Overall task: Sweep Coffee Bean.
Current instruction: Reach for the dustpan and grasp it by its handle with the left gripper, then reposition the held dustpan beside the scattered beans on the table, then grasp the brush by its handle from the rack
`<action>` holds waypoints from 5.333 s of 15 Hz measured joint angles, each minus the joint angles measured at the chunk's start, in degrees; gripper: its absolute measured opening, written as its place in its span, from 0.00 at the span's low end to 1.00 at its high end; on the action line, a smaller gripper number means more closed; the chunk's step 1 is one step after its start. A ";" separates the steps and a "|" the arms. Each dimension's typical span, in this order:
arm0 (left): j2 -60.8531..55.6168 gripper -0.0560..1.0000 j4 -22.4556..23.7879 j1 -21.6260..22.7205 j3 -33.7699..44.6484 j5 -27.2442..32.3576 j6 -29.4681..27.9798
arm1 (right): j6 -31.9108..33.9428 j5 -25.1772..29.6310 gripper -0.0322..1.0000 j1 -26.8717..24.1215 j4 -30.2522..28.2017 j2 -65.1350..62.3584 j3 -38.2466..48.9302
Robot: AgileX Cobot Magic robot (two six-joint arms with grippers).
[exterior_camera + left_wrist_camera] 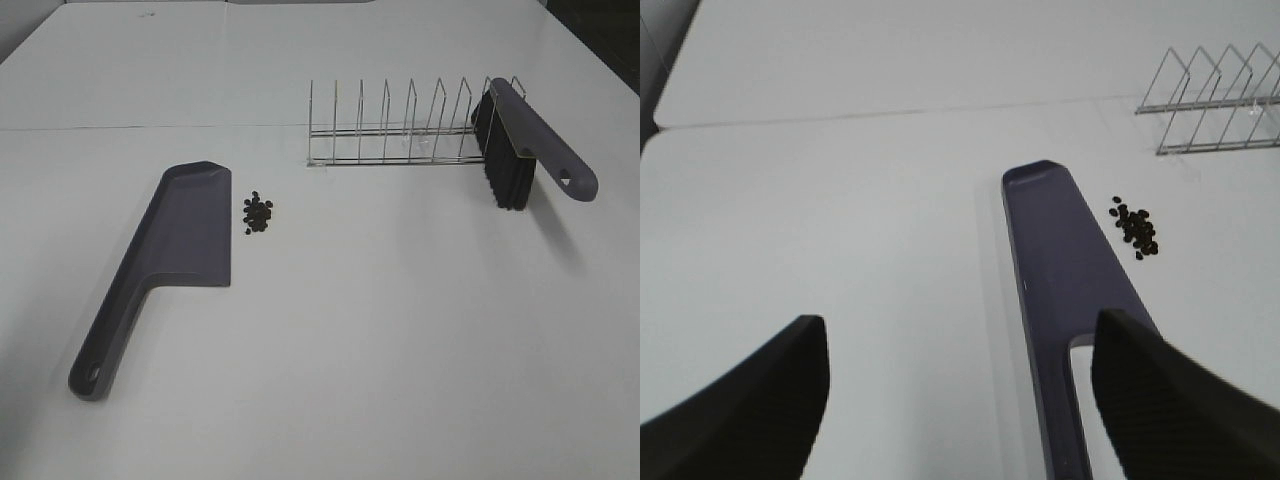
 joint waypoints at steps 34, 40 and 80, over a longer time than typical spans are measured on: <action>70.76 0.35 2.69 -15.36 -22.23 6.65 -16.44 | 0.00 0.00 0.57 0.00 0.00 0.00 0.00; 68.12 0.35 5.90 -15.41 -22.23 6.47 -20.00 | 0.00 0.00 0.57 0.00 0.00 0.00 0.00; 58.21 0.35 9.17 -15.41 -22.23 4.70 -20.80 | -2.92 0.29 0.57 -2.35 -0.52 138.88 -95.28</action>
